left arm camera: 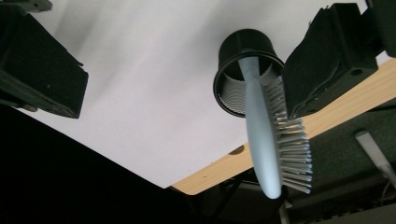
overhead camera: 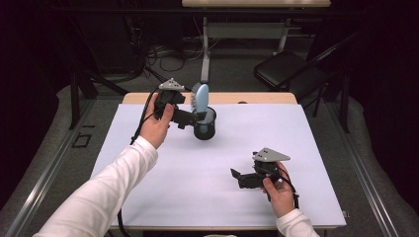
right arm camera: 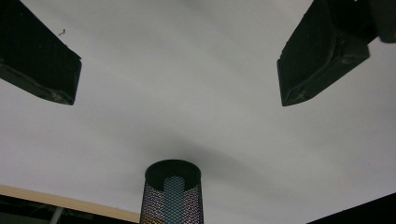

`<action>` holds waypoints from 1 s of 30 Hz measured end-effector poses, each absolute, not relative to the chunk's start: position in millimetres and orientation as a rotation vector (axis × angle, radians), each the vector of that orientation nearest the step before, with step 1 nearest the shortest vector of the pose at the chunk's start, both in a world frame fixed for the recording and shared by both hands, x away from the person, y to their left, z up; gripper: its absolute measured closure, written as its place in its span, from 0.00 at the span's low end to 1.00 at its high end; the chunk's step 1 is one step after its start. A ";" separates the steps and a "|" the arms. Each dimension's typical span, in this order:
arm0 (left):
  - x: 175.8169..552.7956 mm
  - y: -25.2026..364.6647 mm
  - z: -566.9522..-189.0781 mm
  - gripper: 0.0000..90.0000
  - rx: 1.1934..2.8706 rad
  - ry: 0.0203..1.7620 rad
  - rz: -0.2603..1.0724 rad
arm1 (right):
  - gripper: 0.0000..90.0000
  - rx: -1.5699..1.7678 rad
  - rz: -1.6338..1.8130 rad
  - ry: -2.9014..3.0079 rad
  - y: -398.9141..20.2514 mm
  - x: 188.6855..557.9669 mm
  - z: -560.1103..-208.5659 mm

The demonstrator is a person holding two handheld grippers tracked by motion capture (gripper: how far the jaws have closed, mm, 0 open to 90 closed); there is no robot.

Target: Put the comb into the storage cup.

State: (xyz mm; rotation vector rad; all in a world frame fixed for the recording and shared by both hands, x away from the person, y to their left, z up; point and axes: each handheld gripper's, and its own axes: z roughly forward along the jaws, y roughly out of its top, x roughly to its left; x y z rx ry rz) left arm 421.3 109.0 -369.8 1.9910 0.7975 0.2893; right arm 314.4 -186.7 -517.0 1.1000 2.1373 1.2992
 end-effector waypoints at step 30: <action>370.5 161.9 -401.2 0.01 1.969 0.806 0.269 | 0.00 1.090 1.297 2.151 -184.0 313.2 -517.5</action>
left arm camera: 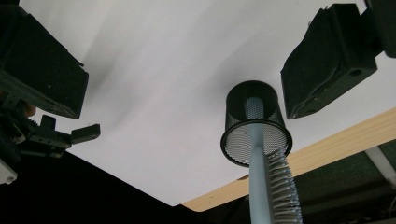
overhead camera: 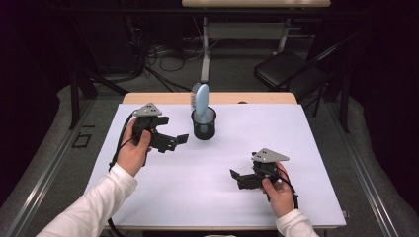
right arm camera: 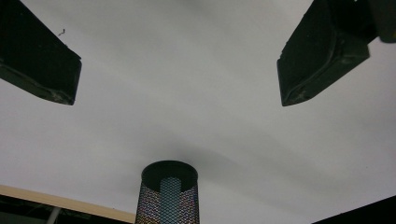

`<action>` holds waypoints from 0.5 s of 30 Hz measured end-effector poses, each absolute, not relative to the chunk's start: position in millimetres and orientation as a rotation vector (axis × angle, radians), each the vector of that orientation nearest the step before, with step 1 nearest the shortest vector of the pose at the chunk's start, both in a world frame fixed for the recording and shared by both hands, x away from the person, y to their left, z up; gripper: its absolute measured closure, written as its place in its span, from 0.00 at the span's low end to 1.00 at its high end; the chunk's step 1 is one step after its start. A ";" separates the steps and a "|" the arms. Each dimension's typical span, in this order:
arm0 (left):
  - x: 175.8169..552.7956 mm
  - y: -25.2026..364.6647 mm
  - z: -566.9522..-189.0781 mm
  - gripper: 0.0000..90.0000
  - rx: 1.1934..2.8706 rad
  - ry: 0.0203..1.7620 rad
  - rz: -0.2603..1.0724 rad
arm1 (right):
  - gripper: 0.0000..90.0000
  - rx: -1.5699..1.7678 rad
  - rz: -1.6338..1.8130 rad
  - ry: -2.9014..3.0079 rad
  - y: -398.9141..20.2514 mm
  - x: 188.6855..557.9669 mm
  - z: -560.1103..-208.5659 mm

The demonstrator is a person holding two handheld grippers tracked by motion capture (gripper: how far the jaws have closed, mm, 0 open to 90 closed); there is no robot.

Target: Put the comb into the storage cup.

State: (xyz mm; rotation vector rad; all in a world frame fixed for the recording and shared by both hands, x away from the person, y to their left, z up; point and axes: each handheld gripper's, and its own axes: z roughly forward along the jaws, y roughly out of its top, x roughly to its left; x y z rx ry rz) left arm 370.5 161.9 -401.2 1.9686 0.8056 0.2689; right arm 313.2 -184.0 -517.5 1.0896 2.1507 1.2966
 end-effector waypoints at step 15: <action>352.8 182.2 -427.0 0.01 1.926 0.827 0.275 | 0.00 1.083 1.297 2.152 -183.4 313.2 -517.4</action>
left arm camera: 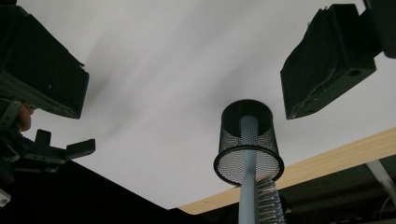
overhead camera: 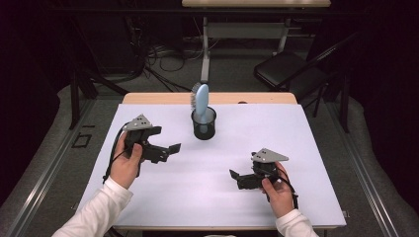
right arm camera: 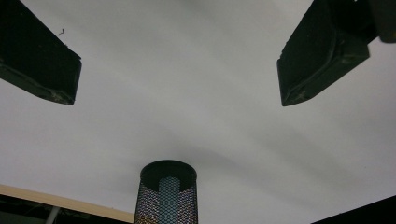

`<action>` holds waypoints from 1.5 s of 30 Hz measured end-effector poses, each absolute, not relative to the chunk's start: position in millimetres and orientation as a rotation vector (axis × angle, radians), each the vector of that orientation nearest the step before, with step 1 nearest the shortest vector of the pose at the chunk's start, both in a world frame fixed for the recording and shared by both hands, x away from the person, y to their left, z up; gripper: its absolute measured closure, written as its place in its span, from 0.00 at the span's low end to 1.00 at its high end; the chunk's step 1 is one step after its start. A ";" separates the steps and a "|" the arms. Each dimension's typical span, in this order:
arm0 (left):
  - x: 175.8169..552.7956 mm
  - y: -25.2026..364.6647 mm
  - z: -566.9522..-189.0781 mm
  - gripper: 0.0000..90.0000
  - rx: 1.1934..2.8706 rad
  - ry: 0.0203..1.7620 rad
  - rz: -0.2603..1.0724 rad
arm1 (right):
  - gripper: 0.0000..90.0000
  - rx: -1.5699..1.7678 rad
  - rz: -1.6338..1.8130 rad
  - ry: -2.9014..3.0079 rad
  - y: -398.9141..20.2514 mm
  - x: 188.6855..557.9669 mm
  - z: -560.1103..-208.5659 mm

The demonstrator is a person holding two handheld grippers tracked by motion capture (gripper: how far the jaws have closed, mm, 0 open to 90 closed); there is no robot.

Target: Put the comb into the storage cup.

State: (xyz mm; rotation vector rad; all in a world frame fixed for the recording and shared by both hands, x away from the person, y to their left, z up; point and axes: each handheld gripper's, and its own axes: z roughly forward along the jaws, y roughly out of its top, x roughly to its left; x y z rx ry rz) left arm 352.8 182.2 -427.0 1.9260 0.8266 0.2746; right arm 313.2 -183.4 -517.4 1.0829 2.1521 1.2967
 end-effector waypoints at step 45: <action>334.2 214.3 -498.7 0.02 1.839 0.878 0.308 | 0.00 1.076 1.300 2.156 -184.8 313.3 -517.8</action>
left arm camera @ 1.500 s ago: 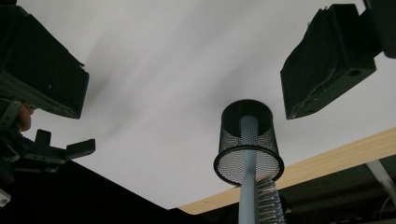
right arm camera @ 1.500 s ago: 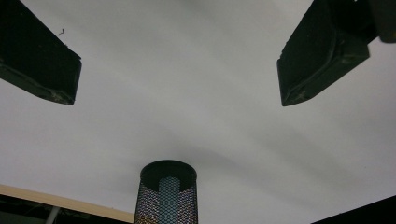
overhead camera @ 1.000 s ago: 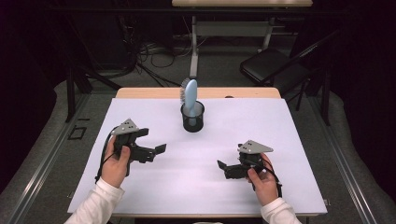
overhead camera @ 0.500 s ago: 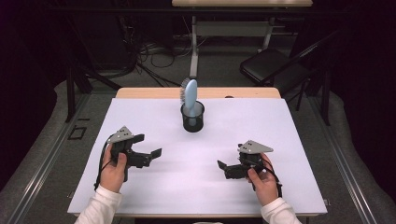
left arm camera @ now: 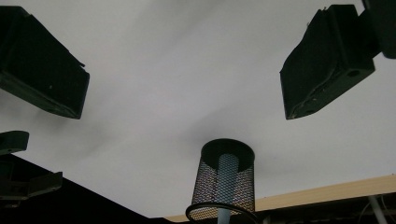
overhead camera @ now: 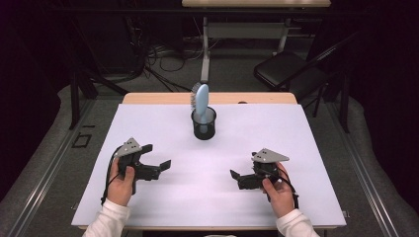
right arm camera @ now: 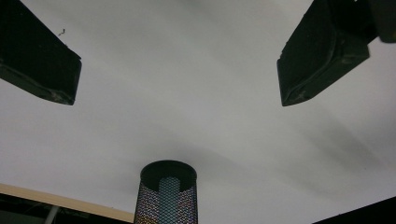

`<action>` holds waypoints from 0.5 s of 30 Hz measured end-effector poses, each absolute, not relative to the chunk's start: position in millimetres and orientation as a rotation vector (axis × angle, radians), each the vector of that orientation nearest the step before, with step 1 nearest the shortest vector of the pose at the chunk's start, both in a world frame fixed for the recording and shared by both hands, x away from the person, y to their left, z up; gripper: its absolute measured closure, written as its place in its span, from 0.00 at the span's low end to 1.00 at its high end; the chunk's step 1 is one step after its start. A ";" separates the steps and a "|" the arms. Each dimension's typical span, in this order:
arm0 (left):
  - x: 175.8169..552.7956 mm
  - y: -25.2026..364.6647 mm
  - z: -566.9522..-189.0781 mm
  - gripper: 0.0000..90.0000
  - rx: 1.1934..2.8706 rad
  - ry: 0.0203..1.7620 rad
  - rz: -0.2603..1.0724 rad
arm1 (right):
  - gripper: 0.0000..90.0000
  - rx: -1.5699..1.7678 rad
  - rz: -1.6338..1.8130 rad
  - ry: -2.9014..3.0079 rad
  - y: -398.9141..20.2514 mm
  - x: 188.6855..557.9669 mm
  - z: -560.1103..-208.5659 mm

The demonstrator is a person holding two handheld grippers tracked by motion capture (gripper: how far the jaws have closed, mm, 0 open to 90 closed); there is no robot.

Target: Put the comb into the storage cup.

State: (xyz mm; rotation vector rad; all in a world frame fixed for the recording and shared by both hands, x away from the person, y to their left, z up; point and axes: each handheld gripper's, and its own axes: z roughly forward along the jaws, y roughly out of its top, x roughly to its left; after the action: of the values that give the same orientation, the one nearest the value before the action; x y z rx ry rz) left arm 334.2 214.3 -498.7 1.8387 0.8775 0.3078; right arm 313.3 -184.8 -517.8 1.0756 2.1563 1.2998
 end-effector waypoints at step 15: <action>333.0 217.8 -506.6 0.02 1.833 0.889 0.311 | 0.00 1.071 1.289 2.154 -185.8 313.4 -517.9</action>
State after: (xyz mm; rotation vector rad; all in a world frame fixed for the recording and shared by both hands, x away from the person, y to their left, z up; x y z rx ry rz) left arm 333.0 217.8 -506.6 1.8333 0.8893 0.3113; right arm 313.4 -185.8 -517.9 1.0708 2.1542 1.2895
